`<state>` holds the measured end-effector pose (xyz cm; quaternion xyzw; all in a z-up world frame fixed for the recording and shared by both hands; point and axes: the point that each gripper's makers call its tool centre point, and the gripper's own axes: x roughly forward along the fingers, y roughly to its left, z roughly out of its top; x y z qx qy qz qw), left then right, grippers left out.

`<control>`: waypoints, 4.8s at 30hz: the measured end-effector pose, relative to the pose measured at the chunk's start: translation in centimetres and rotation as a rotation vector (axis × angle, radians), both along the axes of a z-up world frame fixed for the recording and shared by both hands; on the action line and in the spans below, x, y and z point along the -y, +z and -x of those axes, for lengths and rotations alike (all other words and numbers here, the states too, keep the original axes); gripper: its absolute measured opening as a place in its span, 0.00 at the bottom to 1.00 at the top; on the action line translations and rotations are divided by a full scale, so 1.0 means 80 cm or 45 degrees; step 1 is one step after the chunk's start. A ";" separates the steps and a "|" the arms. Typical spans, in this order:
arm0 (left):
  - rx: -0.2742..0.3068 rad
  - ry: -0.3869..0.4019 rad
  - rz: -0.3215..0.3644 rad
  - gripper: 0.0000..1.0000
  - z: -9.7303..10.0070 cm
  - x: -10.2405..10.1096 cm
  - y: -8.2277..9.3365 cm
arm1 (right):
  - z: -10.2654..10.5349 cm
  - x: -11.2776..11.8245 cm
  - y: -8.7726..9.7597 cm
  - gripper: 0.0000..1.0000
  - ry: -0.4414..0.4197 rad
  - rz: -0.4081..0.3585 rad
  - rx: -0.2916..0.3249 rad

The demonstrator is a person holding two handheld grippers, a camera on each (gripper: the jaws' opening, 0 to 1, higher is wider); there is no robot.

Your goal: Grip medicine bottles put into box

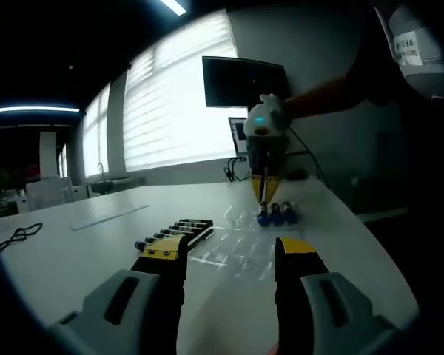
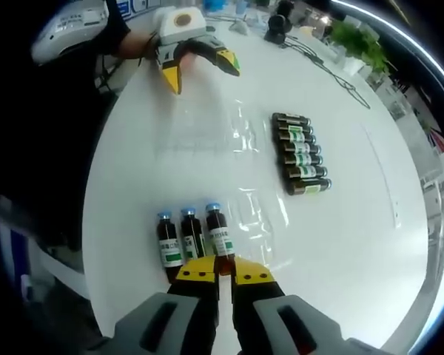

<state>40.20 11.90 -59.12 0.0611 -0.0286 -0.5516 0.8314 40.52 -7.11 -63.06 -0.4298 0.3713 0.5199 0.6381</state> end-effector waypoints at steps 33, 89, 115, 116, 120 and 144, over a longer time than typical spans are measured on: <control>0.003 0.001 -0.002 0.40 0.000 0.001 0.000 | 0.005 -0.018 -0.016 0.00 -0.299 -0.008 -0.072; -0.005 0.000 0.003 0.40 -0.001 0.002 0.001 | -0.064 -0.086 0.045 0.06 -0.515 -0.408 0.007; -0.008 -0.002 0.008 0.40 -0.001 0.001 0.002 | -0.129 -0.083 0.036 0.10 -0.900 -0.496 -0.021; -0.011 -0.001 0.011 0.40 -0.001 0.001 0.002 | -0.130 -0.083 0.034 0.11 -0.909 -0.490 -0.023; -0.006 -0.005 0.004 0.40 0.000 0.002 0.001 | -0.135 -0.081 0.027 0.13 -0.973 -0.494 -0.043; -0.005 -0.005 0.005 0.40 0.001 0.002 0.002 | -0.159 -0.069 -0.010 0.11 -1.246 -0.428 -0.130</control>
